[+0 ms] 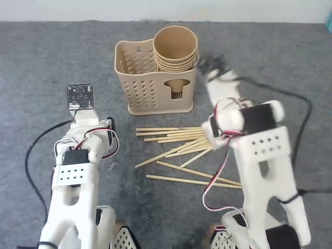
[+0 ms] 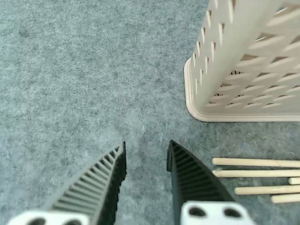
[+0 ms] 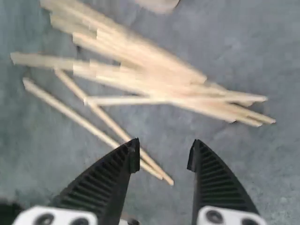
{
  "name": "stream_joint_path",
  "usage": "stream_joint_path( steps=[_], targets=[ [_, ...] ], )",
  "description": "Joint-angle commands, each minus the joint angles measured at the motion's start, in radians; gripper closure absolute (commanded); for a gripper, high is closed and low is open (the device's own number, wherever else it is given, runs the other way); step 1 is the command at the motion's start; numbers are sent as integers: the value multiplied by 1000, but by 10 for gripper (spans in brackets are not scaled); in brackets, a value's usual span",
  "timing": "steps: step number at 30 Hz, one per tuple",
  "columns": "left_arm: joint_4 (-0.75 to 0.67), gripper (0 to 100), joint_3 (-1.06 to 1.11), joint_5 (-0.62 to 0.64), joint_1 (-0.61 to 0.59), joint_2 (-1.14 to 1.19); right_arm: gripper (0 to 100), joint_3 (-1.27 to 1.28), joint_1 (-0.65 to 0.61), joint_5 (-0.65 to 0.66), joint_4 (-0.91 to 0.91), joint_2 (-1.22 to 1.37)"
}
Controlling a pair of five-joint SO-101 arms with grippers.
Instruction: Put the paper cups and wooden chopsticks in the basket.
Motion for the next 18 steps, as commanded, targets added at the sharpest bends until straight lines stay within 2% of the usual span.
stream_joint_path(
  steps=[1, 4, 6, 12, 18],
  targets=[
    [5, 867, -15, -9, -28, -38, 812, 198, -33, 140, -97, -35],
    [5, 867, -41, -3, -91, -29, 812, 348, -134, 233, -174, -35],
    [3, 867, -45, -2, -114, -29, 812, 427, -229, 244, -249, -35],
    [-2, 867, -47, -2, -117, -28, 812, 585, -417, 209, -538, -33],
    [-26, 867, -47, 0, -121, -28, 812, 658, -547, 161, -653, -33]
  ],
)
